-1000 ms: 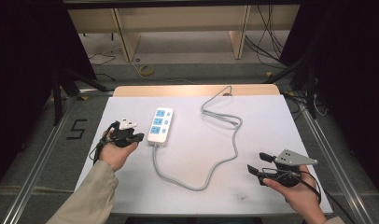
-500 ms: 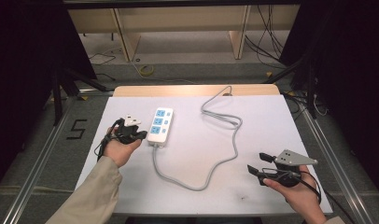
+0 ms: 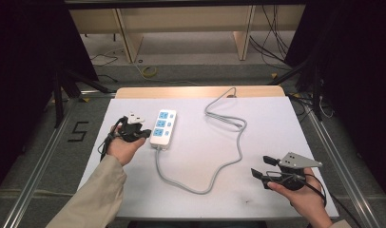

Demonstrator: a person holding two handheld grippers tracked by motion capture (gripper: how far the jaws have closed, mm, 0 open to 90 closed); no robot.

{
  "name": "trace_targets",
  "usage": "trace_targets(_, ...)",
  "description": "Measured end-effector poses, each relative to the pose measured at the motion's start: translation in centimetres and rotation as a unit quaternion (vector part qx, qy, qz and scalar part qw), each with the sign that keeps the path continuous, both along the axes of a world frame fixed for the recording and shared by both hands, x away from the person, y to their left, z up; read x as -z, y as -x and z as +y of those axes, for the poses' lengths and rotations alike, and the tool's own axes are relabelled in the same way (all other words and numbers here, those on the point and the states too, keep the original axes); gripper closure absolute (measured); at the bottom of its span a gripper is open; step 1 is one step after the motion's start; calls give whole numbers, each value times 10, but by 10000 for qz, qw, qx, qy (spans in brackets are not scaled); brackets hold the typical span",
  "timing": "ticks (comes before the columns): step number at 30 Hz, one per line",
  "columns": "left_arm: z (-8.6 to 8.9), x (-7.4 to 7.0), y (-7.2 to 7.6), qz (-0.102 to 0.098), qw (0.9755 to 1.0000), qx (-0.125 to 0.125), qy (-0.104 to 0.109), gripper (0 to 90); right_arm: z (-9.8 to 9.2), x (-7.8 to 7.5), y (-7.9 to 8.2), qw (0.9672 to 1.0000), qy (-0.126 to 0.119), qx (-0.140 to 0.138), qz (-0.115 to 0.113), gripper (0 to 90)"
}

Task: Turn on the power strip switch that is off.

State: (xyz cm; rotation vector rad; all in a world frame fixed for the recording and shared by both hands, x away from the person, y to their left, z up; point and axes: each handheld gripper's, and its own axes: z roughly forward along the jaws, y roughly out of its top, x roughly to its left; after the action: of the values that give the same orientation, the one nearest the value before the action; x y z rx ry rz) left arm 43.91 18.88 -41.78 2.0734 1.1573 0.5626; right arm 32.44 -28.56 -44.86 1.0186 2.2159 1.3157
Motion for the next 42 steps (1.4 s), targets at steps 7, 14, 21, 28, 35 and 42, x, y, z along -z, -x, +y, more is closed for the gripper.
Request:
trace_targets(7,-1,1,-3,39,10000,-2,-29,897,1,0,0,10000,14,-21,9,321)
trace_targets(14,-5,1,-11,76,10000,-9,-40,897,1,1,0,10000,25,-23,47,318)
trace_targets(21,-15,4,-20,72,9998,68,-158,897,1,2,0,10000,41,-37,59,318)
trace_targets(28,-19,6,-26,83,9996,115,-240,897,1,2,0,9999,65,-41,65,318)
trace_targets(35,-20,7,-32,114,9997,65,-225,897,0,2,-1,9999,79,-31,56,314)
trace_targets(42,-21,5,-36,98,9996,56,-275,897,0,3,-1,9999,103,-25,75,313)
